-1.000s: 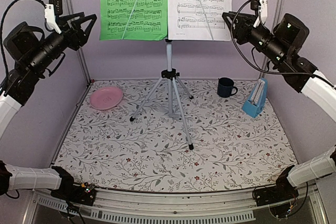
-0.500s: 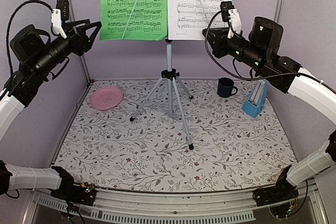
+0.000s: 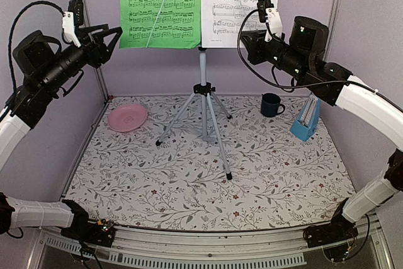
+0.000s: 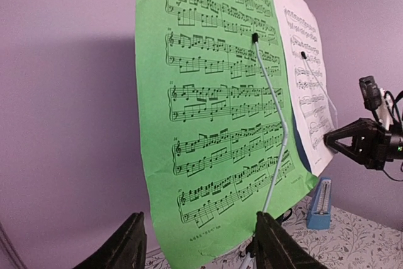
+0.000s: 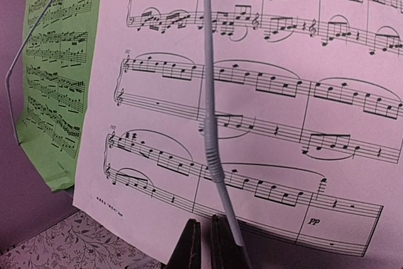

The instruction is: Set up the instrument practice props

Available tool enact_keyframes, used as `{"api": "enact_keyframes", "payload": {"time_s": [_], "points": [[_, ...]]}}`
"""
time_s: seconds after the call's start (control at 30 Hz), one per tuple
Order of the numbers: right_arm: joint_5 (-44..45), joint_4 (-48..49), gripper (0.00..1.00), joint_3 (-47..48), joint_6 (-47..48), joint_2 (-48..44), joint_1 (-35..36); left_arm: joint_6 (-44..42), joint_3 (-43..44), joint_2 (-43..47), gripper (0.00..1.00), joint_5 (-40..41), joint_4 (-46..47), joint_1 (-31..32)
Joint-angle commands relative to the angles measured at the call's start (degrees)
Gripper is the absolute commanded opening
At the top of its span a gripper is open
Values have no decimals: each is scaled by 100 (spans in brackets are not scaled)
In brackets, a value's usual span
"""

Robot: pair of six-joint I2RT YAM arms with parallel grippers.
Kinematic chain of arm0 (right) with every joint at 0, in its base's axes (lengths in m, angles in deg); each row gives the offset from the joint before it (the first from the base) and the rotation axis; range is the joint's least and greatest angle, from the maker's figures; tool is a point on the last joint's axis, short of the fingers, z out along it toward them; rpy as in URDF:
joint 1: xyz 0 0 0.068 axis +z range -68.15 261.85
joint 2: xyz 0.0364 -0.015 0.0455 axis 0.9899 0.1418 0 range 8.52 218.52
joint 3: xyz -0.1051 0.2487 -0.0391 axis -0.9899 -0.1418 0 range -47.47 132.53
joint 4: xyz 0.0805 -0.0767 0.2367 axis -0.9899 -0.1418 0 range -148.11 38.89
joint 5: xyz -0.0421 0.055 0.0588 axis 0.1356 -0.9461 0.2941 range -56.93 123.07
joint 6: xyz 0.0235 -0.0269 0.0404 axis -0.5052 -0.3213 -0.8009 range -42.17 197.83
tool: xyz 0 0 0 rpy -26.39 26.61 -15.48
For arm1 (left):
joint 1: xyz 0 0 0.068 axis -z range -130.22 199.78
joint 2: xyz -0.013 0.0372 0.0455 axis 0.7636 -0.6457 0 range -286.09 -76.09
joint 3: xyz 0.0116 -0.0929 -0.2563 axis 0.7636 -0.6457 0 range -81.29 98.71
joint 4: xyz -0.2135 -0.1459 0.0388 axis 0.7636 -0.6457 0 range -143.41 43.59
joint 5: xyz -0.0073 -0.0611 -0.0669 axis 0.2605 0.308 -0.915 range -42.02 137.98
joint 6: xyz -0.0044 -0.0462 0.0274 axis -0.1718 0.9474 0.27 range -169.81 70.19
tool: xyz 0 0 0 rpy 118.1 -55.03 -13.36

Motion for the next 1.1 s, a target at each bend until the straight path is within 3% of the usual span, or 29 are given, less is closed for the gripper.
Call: {"api": "enact_keyframes", "payload": {"time_s": [0.0, 0.23, 0.37, 0.57, 0.73, 1.0, 1.07], "points": [[355, 29, 10, 284, 50, 260, 45, 0, -43, 93, 59, -14, 158, 26], [97, 138, 11, 471, 150, 402, 51, -45, -56, 105, 59, 38, 123, 26], [-470, 354, 18, 510, 209, 270, 60, -21, -112, 105, 60, 29, 134, 25], [-1548, 582, 40, 500, 213, -3, 58, 72, -276, 165, 64, 3, 211, 25], [-2051, 556, 68, 63, 139, -529, 62, 130, -573, 375, 74, 63, 246, 26], [-1055, 203, 98, -1444, -32, -1751, -6, 329, -1458, 745, 86, 227, 103, 25], [-1010, 122, 99, -1878, -309, -2041, -342, 413, -1701, 814, 88, 238, 117, 24]]}}
